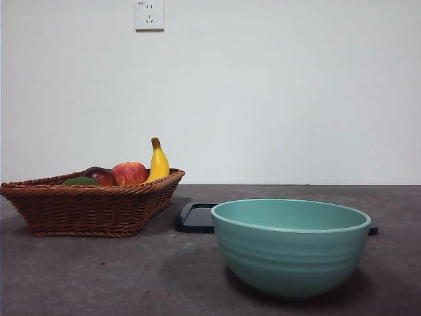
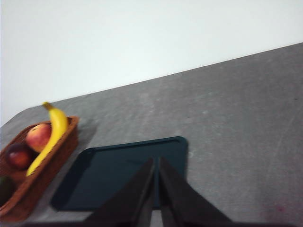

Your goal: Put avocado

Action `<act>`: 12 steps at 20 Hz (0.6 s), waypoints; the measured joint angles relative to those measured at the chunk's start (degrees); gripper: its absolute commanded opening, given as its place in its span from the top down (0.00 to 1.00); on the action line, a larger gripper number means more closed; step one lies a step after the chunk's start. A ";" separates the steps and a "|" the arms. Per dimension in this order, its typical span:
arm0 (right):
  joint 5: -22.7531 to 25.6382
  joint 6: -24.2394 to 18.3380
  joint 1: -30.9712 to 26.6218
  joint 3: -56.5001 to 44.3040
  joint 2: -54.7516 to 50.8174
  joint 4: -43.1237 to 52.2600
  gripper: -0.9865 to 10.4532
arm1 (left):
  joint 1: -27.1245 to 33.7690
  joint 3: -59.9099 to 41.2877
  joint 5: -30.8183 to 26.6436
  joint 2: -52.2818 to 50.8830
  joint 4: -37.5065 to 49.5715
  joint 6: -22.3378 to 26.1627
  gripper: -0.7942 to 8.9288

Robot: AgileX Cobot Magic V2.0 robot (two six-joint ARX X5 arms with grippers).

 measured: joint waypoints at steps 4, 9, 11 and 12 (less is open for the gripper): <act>-4.02 -2.91 0.00 7.89 6.49 -6.25 0.91 | -0.02 7.15 5.05 6.51 -4.55 3.04 0.91; -10.78 -8.46 0.02 18.05 17.42 -15.89 0.91 | -0.02 16.20 13.35 16.26 -11.54 8.72 0.91; -12.68 -10.60 0.15 21.79 21.68 -19.85 0.91 | -0.17 19.21 15.58 19.54 -14.43 10.58 0.91; -13.57 -11.85 0.31 23.69 23.91 -22.03 0.91 | -0.44 21.05 16.37 21.51 -16.39 11.85 0.91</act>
